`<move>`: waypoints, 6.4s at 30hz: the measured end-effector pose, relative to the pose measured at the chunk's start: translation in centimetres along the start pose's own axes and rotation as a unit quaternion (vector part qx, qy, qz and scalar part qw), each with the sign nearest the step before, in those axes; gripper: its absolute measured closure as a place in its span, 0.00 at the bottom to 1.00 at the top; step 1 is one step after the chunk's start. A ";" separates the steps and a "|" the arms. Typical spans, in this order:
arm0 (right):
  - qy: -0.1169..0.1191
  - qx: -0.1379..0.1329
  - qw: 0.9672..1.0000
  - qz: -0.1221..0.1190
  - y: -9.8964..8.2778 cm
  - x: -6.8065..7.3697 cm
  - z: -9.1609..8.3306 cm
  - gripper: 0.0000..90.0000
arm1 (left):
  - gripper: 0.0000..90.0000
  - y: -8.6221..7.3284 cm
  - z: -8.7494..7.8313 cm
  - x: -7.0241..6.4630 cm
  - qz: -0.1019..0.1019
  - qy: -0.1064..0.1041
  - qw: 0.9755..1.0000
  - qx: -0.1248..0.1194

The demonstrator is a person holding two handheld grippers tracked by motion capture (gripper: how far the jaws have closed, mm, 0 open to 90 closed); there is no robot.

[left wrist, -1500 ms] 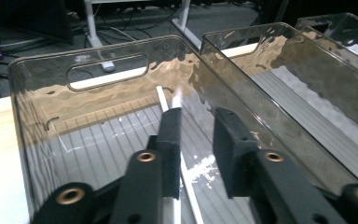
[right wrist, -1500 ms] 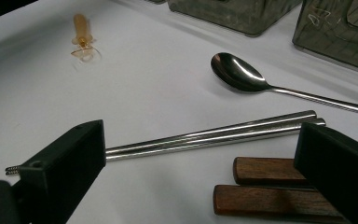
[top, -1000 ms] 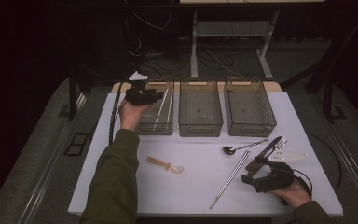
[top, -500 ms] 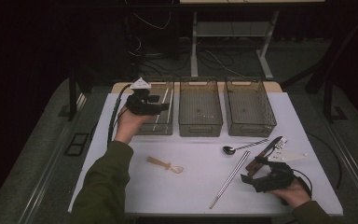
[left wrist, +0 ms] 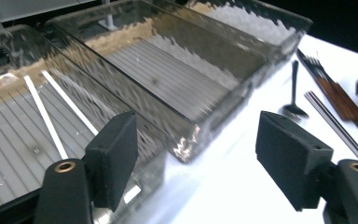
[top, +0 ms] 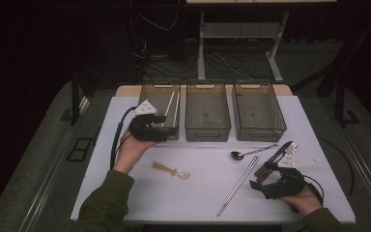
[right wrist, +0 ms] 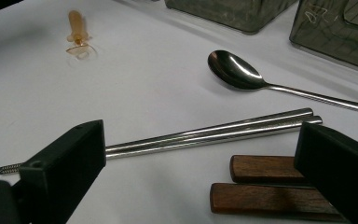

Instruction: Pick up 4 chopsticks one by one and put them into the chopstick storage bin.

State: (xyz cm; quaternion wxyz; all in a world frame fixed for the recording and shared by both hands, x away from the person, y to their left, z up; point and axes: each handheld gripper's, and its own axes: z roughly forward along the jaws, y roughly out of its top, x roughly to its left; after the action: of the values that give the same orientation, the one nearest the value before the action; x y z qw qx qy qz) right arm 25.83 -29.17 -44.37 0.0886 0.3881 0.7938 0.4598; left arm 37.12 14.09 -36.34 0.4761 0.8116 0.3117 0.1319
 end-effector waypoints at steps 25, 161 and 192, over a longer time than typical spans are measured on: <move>0.003 0.008 1.000 0.004 0.1 0.1 -0.5 0.08 | 0.00 -7.5 -1.5 -4.6 0.005 -0.024 0.999 0.024; 0.137 0.180 0.967 -0.118 0.0 6.9 2.7 1.00 | 0.01 -9.9 -1.6 -6.2 0.006 -0.058 0.998 0.031; 0.090 0.137 0.982 -0.098 1.4 3.9 0.3 1.00 | 0.01 -9.9 -1.6 -6.2 0.005 -0.057 0.998 0.033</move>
State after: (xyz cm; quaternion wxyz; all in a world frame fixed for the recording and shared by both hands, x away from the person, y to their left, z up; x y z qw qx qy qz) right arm 24.12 -25.87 -42.59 0.0074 0.2744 0.8882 0.3685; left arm 27.75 14.71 -43.49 0.4656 0.8347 0.2838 0.0774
